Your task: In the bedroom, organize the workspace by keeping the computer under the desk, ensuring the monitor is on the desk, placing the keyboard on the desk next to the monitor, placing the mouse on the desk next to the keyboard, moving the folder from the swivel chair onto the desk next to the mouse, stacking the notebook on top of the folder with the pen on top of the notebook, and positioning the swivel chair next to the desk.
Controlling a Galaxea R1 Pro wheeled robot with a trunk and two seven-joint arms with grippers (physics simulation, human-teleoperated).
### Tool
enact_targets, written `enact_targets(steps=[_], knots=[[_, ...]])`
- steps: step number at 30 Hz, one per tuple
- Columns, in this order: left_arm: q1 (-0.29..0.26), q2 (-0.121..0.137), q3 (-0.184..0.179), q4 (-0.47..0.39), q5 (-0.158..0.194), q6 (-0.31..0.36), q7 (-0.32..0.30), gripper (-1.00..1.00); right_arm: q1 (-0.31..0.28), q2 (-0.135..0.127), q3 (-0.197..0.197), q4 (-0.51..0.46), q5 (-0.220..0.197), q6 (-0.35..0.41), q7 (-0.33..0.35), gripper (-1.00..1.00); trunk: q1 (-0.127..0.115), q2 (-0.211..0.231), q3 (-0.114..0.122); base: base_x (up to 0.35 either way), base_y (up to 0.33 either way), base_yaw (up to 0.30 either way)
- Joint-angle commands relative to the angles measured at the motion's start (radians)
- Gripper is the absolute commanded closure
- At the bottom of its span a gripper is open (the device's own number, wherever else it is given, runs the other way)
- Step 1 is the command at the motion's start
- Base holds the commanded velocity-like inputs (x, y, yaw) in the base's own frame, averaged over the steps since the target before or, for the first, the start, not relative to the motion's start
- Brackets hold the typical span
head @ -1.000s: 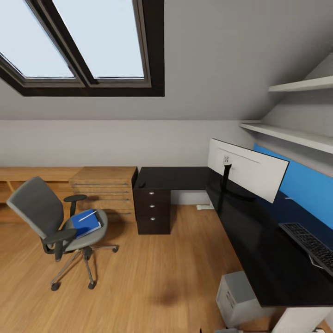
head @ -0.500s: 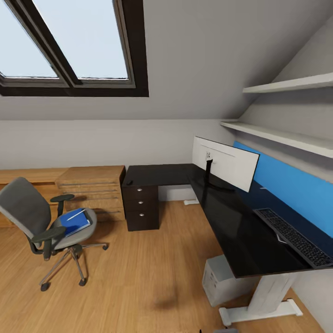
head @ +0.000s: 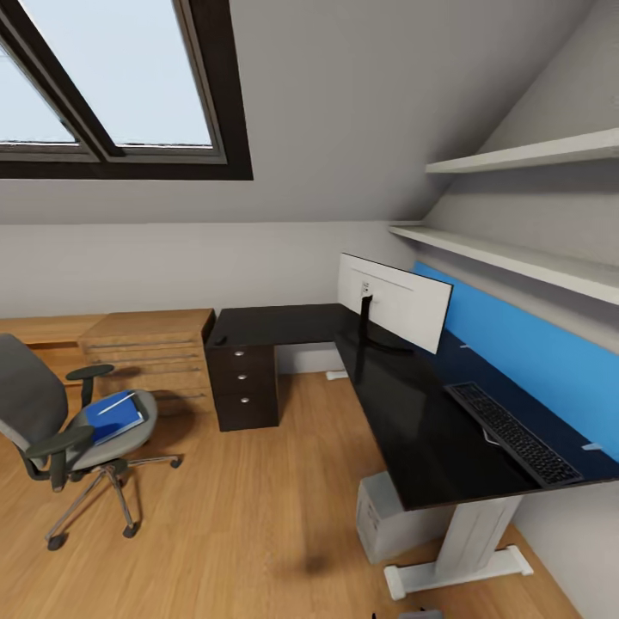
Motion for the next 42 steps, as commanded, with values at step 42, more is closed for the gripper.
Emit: enact_targets(steps=[42], knots=[[-0.001, -0.001, -0.036, 0.005, 0.013, -0.006, 0.004, -1.0, -0.001, -0.001, 0.01, -0.008, 0.0, -0.017, -0.002, -1.0, 0.001, -0.002, -0.006, 0.0, -0.342, 0.054]])
